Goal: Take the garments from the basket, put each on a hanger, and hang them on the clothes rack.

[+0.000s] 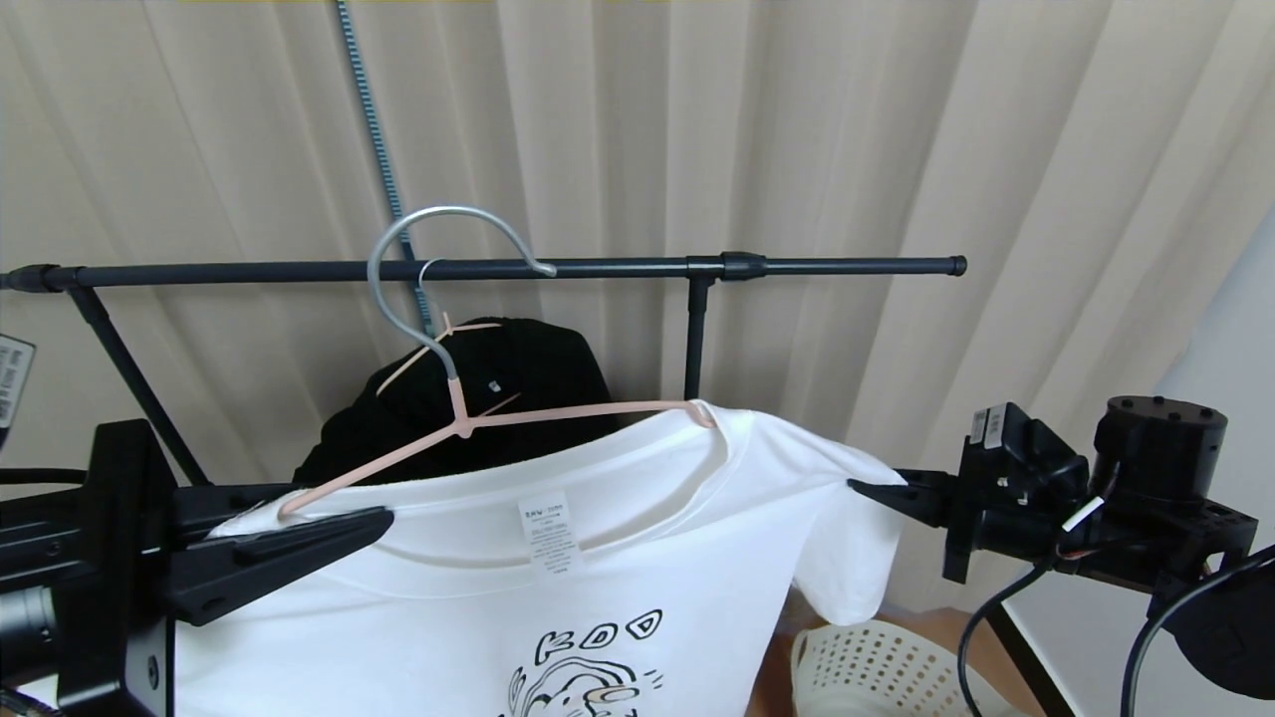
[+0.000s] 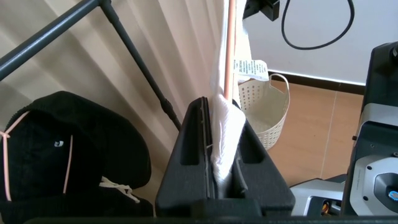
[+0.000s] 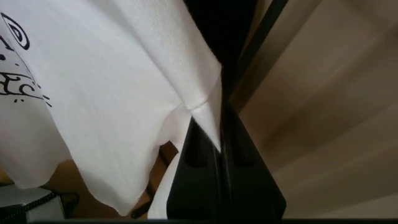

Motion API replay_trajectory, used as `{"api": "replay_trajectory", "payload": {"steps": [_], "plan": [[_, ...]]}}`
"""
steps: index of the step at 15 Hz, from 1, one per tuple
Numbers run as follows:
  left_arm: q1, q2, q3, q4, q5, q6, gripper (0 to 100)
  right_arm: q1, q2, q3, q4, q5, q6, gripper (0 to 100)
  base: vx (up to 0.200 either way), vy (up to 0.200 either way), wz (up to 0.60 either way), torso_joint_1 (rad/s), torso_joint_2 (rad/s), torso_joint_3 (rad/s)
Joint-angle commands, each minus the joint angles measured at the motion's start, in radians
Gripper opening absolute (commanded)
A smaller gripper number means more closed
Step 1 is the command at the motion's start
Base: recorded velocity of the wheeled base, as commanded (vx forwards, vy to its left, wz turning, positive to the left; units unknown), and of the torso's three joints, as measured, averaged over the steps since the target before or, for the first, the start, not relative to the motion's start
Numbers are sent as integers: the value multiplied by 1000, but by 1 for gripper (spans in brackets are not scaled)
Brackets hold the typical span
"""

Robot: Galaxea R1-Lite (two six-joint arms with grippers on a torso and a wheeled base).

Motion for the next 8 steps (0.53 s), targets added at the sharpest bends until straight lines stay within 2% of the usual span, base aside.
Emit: {"api": "replay_trajectory", "payload": {"steps": [1, 5, 8], "plan": [[0, 2, 0, -1, 0, 0, 0, -3, 13, -4, -1, -1, 0, 0, 0, 0, 0, 0, 0, 0], [0, 5, 0, -1, 0, 0, 0, -1, -16, 7, 1, 5, 9, 0, 0, 0, 0, 0, 0, 0], [0, 8, 2, -1, 0, -14, 0, 5, -51, 19, -1, 5, 69, 0, 0, 0, 0, 0, 0, 0]]}}
